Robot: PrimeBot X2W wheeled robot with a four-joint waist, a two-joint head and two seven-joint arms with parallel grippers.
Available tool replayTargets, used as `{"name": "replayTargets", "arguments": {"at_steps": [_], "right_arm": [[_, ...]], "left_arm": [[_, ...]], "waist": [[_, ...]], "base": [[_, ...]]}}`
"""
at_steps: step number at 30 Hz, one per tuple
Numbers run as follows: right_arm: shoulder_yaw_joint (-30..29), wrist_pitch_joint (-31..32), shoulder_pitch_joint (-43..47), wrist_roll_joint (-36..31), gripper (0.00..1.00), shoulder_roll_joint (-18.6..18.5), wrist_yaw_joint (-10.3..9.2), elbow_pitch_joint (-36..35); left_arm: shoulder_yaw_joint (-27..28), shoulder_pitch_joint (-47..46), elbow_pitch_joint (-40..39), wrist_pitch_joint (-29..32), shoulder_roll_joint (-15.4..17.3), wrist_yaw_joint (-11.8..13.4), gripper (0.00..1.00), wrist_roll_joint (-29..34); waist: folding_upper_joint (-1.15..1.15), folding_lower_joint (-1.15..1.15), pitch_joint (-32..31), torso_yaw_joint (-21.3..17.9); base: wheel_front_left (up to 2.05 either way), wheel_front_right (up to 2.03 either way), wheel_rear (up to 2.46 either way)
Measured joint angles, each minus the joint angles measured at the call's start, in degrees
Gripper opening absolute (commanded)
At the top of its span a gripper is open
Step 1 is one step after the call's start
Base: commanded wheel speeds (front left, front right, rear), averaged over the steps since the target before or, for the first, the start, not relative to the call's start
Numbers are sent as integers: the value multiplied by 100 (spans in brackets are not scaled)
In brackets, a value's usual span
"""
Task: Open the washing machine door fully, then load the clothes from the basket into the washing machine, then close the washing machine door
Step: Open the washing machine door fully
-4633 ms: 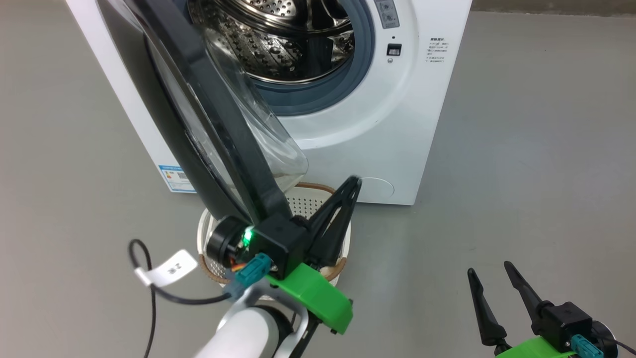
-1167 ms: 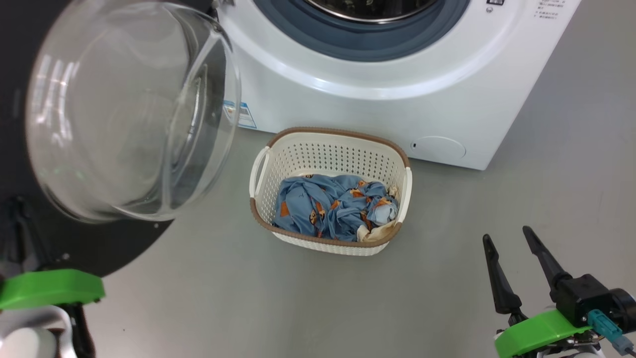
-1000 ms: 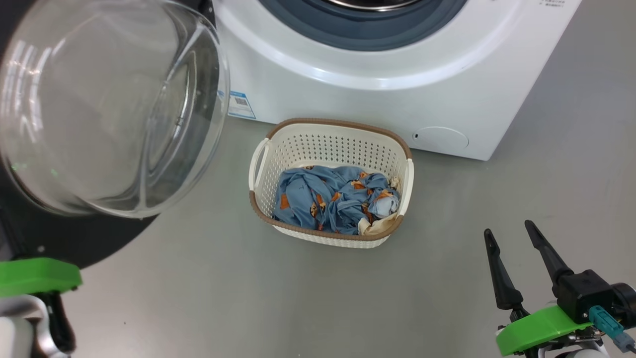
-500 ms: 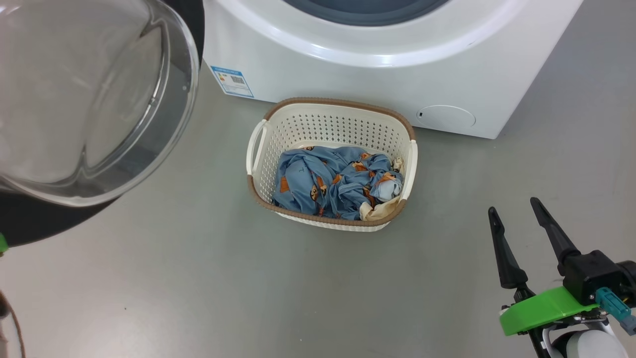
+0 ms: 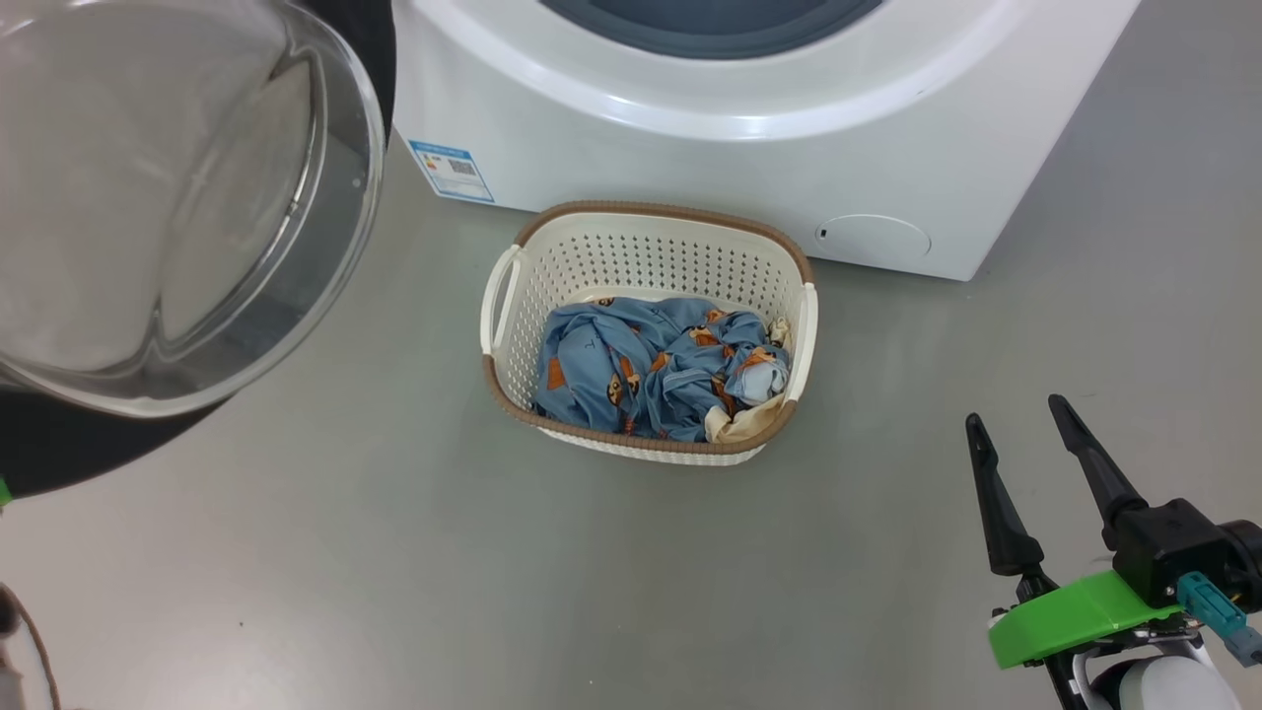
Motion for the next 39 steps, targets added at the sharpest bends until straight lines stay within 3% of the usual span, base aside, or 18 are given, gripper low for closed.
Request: {"name": "replayTargets", "arguments": {"at_steps": [12,22,24,25,26,27,39], "right_arm": [[-8,-100,31,9,100,45,0,123],[4,-152,357,99,100,76,0,270],[19,-153,399,191,100,79,0,307],[29,-153,404,210,100,79,0,328],[37,-156,416,214,100,80,0,337],[45,-156,438,215,100,81,0,341],[204,-154,639,325,100,99,0,381]], "left_arm": [[227,1358,-1418,0,-783,-92,0,635],[-620,2592,-2302,129,-1215,-270,0,1021],[-821,2714,-2374,183,-1267,-303,35,1048],[-918,2765,-2392,212,-1284,-334,47,1048],[-1009,2815,-2410,223,-1302,-335,67,1048],[-1085,2853,-2410,263,-1310,-337,98,1048],[-1855,2981,-2376,589,-1339,-366,100,1229]], "waist": [[0,0,-384,-98],[0,0,-861,-197],[0,0,-948,-214],[0,0,-990,-227],[0,0,-1030,-241],[0,0,-1071,-257],[0,0,-1411,-654]], "base": [[0,0,0],[0,0,0],[0,0,0],[0,0,0],[0,0,0],[0,0,0],[0,0,0]]}}
